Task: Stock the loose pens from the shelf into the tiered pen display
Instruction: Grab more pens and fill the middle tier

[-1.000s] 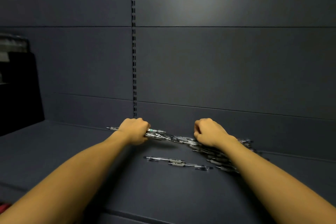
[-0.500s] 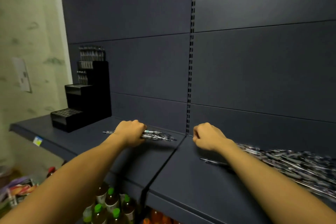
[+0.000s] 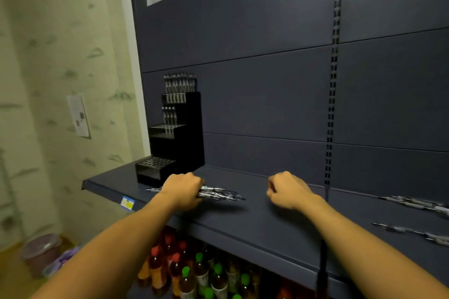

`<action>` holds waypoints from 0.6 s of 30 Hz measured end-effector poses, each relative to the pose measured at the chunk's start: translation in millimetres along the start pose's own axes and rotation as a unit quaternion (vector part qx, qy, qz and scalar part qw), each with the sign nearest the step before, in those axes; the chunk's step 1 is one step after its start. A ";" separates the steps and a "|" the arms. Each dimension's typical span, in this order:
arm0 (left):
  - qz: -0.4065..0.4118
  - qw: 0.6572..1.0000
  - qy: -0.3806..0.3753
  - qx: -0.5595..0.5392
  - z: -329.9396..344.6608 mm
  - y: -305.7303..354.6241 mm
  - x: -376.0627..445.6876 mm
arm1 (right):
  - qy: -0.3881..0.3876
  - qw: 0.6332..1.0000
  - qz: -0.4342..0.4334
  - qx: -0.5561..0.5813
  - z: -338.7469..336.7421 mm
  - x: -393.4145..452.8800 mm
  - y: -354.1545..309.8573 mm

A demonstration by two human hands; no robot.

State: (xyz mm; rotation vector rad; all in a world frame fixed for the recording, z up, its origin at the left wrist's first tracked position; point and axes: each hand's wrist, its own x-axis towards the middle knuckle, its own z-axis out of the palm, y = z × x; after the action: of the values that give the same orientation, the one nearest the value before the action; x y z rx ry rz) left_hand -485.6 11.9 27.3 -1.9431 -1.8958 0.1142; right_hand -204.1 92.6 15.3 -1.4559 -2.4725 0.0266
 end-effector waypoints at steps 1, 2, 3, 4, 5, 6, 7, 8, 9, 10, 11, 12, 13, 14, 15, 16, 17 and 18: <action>0.000 1.000 0.001 -0.004 3.4 -11.8 -3.3 | 0.000 1.000 0.002 -0.002 2.4 3.9 -11.4; 0.000 1.000 0.002 -0.008 7.6 -23.2 -6.1 | 0.000 1.000 0.004 -0.003 4.4 8.1 -22.2; 0.001 1.000 0.005 -0.010 12.5 -34.5 -8.3 | 0.001 1.000 0.006 -0.003 6.2 12.7 -32.2; 0.001 1.000 0.007 -0.012 17.6 -45.4 -10.2 | 0.002 1.000 0.007 -0.002 7.5 18.0 -41.4; -0.002 1.000 0.008 -0.015 22.8 -56.0 -11.3 | 0.002 1.000 0.008 -0.002 8.7 23.8 -50.3; -0.004 1.000 0.008 -0.020 27.3 -66.0 -12.1 | 0.001 1.000 0.007 -0.004 9.6 29.6 -59.0; -0.005 1.000 0.009 -0.025 31.3 -75.6 -11.9 | -0.001 1.000 0.006 -0.007 10.8 35.4 -67.4; -0.006 0.999 0.012 -0.030 34.8 -85.0 -11.2 | -0.003 1.000 0.003 -0.011 12.2 41.3 -75.4; -0.007 0.999 0.017 -0.034 38.1 -94.2 -9.7 | -0.003 1.000 -0.001 -0.014 14.1 47.3 -83.0; -0.009 0.999 0.021 -0.036 41.4 -103.5 -7.7 | -0.002 1.000 -0.005 -0.017 16.2 53.6 -90.0; -0.010 0.999 0.026 -0.036 45.0 -112.8 -5.4 | 0.000 1.000 -0.008 -0.021 18.6 60.0 -96.6; -0.012 0.999 0.029 -0.037 49.0 -122.1 -2.7 | 0.001 1.000 -0.011 -0.024 21.1 66.8 -102.6; -0.013 0.999 0.033 -0.038 53.5 -131.5 0.2 | 0.001 1.000 -0.013 -0.027 23.9 74.1 -108.3; -0.014 0.998 0.037 -0.040 58.0 -140.5 3.0 | 0.000 1.000 -0.014 -0.028 27.1 81.7 -113.7; -0.014 0.998 0.042 -0.040 62.4 -149.3 6.3 | -0.001 0.999 -0.015 -0.029 30.8 89.6 -119.2; -0.014 0.998 0.046 -0.040 66.3 -157.6 9.2 | -0.004 0.999 -0.015 -0.029 34.8 97.8 -124.7; -0.013 0.998 0.048 -0.039 69.9 -165.6 12.5 | -0.007 0.999 -0.015 -0.028 39.1 106.2 -130.0; -0.012 0.998 0.049 -0.037 73.5 -173.5 15.6 | -0.010 0.999 -0.015 -0.026 43.2 114.9 -135.4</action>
State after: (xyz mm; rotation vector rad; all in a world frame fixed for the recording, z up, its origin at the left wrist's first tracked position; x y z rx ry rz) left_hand -672.4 41.3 25.0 -1.9373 -1.8830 -0.0588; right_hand -383.0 129.7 19.8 -1.4466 -2.5286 -0.0300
